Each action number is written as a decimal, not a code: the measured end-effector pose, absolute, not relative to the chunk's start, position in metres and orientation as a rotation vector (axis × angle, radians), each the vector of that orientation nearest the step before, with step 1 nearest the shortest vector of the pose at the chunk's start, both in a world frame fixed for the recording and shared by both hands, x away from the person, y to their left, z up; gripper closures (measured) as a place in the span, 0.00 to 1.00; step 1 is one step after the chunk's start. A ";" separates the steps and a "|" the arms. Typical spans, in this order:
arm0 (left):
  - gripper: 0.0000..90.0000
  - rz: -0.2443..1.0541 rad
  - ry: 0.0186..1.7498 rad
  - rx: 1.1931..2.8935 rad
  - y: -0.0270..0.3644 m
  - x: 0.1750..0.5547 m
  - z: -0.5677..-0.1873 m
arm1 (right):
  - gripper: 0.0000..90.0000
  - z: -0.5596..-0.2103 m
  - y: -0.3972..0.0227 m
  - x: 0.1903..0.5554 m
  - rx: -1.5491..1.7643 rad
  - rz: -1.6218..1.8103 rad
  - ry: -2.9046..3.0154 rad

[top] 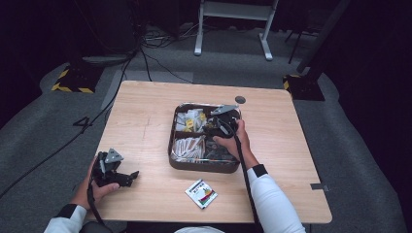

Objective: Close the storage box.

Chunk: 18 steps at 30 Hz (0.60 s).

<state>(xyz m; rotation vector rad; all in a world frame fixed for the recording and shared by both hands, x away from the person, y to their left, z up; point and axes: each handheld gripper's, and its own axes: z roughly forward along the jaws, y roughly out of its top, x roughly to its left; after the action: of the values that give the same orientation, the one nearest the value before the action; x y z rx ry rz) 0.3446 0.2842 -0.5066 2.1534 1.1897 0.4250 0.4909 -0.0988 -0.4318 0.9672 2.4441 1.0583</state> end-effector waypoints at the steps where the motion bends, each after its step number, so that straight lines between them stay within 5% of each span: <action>1: 0.00 0.425 1.190 2.154 0.284 0.345 -0.507 | 0.66 -0.432 -0.098 0.491 0.970 1.061 2.443; 18: 0.00 0.425 1.191 2.153 0.284 0.344 -0.507 | 0.66 -0.430 -0.089 0.481 0.956 1.040 2.480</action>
<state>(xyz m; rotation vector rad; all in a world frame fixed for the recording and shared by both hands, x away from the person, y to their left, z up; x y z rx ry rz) 0.3444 0.2841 -0.5066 2.1525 1.1911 0.4255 0.4810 -0.0888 -0.4300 0.9557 2.4801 1.0396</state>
